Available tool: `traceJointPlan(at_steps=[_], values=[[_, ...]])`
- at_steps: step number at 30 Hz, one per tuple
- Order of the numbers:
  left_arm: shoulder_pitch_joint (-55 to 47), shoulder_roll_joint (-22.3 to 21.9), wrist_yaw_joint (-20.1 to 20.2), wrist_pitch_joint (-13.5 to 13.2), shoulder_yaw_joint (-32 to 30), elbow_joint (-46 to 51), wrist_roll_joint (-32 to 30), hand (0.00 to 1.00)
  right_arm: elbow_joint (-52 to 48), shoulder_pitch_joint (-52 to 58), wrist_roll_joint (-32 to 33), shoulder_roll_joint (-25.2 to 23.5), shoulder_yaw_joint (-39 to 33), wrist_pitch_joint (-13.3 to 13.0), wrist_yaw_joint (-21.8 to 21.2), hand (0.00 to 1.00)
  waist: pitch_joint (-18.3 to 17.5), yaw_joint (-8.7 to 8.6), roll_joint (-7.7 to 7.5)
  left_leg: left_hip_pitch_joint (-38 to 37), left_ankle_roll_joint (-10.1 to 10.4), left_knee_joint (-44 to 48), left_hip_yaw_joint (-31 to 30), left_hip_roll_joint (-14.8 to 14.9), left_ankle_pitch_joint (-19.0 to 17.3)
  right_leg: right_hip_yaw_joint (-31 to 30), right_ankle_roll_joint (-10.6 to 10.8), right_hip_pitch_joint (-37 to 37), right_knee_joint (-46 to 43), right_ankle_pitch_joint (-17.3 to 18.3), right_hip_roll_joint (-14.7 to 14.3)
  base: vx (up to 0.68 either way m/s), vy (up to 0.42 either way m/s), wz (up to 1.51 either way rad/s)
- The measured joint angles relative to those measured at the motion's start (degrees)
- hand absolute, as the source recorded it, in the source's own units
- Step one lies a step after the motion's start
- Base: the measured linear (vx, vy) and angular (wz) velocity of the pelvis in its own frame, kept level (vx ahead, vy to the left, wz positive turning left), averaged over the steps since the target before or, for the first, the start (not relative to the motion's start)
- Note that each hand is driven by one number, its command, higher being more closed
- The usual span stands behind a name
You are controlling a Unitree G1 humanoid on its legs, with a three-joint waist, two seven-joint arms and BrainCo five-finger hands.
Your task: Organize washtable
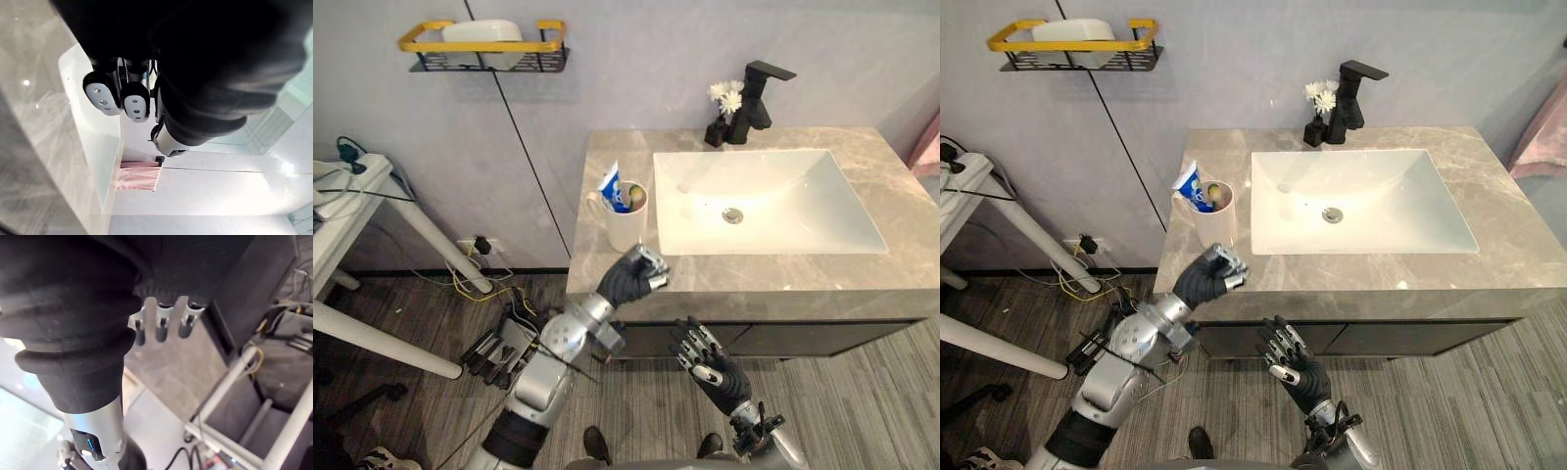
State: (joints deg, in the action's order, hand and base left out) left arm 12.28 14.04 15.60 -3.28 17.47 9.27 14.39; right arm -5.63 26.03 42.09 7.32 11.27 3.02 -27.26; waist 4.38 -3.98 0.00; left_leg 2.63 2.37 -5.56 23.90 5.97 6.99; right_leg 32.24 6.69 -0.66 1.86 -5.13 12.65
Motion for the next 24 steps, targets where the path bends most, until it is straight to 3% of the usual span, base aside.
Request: traceJointPlan(at_steps=[10,24], values=[[2.9,1.0,-0.7,-0.9,-0.1,-1.1,-6.1,1.0,-0.3,-0.2,0.0,0.0,-1.3,0.0,-0.2,0.0,1.1,-0.13,0.05,0.2,0.1,0.0,0.6,0.0,-0.3,-0.8,0.0,-0.7,0.1,0.0,-0.1,0.0,-0.001,-0.03],[2.4,0.9,0.6,-1.0,-0.1,-4.1,-6.2,1.0,-0.3,-0.2,-0.2,0.0,-1.8,0.1,-0.2,0.0,1.4,-0.11,0.04,0.3,0.1,0.0,0.9,0.0,-0.4,-0.8,0.0,-0.8,0.2,0.0,-0.1,0.0,0.0,0.0]])
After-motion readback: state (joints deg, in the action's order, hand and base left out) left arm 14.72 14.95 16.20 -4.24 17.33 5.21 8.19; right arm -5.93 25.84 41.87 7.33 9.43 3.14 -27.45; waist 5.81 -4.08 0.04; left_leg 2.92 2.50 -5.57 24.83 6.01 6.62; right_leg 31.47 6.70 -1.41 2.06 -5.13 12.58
